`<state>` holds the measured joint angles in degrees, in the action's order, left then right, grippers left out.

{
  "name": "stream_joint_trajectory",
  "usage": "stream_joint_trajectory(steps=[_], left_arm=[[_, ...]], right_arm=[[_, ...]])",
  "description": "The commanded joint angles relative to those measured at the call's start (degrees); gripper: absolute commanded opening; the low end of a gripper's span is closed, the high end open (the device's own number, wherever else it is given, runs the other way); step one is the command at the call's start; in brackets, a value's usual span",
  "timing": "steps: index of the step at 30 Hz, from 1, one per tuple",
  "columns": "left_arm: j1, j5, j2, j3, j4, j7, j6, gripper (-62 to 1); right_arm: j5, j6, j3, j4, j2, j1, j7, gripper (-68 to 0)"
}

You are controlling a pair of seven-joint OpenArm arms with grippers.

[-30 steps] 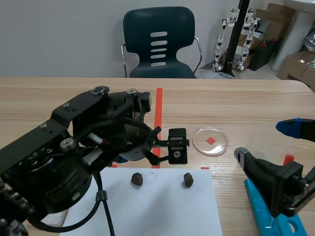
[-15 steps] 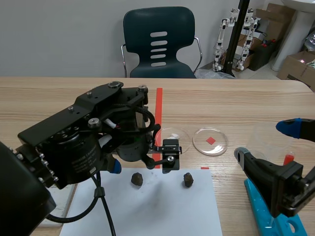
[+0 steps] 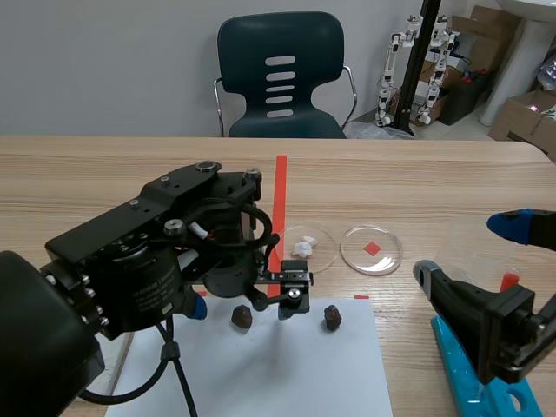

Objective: Pick up the middle mineral with the left hand

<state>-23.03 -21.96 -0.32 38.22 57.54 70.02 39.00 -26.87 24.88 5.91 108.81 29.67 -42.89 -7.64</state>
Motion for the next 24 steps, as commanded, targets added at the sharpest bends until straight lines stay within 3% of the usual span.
stream_joint_trajectory(steps=[1,9,24], left_arm=[[-0.9,0.1,0.6,-0.2,0.2,-0.3,0.6,1.4],[-1.0,0.1,0.9,-0.2,-0.6,-1.2,0.7,1.0],[-0.9,0.1,0.9,-0.2,-0.6,-1.0,0.7,-27.8]], right_arm=[[-0.6,0.0,0.5,1.2,0.2,0.0,-0.9,-8.4],[-0.6,0.0,0.5,1.2,0.2,0.0,-0.9,-8.4],[-0.6,0.0,0.5,1.2,0.2,0.0,-0.9,-8.4]])
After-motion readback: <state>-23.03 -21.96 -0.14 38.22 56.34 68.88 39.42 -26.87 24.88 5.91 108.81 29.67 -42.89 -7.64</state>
